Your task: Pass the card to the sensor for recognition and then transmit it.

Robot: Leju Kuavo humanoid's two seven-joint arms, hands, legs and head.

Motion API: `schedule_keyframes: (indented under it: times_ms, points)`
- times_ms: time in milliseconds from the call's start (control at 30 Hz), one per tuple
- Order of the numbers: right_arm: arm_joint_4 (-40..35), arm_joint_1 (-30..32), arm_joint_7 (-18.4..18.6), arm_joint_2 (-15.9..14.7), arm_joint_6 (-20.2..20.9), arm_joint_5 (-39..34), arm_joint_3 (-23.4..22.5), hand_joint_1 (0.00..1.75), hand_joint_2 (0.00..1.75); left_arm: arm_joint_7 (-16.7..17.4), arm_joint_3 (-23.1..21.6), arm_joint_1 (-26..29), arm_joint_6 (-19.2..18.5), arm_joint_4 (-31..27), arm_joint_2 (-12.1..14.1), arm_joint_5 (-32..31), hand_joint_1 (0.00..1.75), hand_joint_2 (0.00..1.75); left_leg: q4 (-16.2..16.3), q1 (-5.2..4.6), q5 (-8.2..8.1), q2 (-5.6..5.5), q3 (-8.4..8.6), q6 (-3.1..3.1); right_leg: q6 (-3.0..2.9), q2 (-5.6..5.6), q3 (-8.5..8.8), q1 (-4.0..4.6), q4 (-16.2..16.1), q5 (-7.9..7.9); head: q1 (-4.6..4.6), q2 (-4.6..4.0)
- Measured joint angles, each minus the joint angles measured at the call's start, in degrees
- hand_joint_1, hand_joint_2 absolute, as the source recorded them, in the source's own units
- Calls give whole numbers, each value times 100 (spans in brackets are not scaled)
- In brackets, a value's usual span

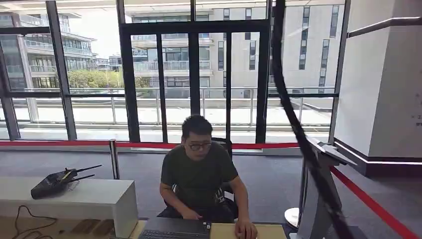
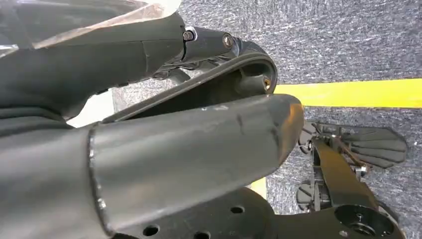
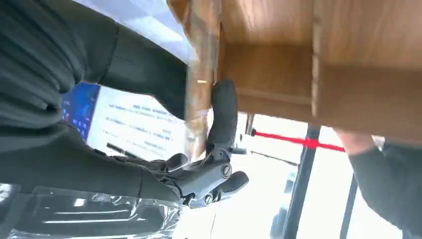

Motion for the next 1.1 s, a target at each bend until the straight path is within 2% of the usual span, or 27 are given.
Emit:
schedule_keyframes:
  times_ms: [233,500,633,767,967,1100]
  points:
    - [-564,-58,-48,20,4,179,0,175,175,-35,0,2,-2,0,-9,-13,0,0,0,0,0,0,0,0,0,0,0,0,0,0,0,0]
    - [-700,-342,-114,179,-101,291,37,175,175,-65,0,-3,39,0,-39,-65,0,0,0,0,0,0,-1,0,-5,0,-1,0,1,3,0,0]
    - [-569,-682,-133,400,-127,330,79,175,175,-100,0,-6,76,0,-68,-85,0,0,-1,1,2,0,-2,-1,-5,0,-2,1,3,4,0,0]
    - [-273,-1048,-197,721,-409,293,142,175,175,-162,0,-15,159,0,-120,-83,0,0,-1,2,4,-1,-2,-2,-5,0,-3,2,3,4,0,0]
    - [159,-1339,-181,1043,-415,274,216,175,175,-312,0,-14,295,0,-205,28,0,0,0,1,4,0,-4,-2,-5,0,-3,1,2,4,-2,0]
    - [426,-1459,-116,1163,-328,289,256,175,175,-347,0,-11,253,0,-245,13,0,0,0,0,4,0,-4,-2,-5,0,-3,0,1,4,-2,0]
